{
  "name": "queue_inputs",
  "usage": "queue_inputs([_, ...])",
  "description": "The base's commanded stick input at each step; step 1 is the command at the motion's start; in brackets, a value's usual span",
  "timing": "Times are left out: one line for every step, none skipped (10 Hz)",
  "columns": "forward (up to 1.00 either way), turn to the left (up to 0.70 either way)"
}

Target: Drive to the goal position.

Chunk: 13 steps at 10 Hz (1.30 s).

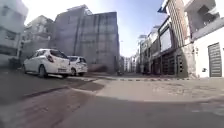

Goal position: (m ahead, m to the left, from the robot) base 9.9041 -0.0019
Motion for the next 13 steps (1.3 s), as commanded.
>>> queue_inputs([1.00, 0.00])
queue_inputs([1.00, 0.00])
queue_inputs([1.00, 0.00])
queue_inputs([1.00, 0.00])
queue_inputs([1.00, 0.00])
queue_inputs([1.00, 0.00])
queue_inputs([1.00, 0.00])
queue_inputs([1.00, 0.00])
queue_inputs([1.00, 0.00])
queue_inputs([1.00, 0.00])
queue_inputs([1.00, 0.00])
queue_inputs([1.00, 0.00])
queue_inputs([1.00, 0.00])
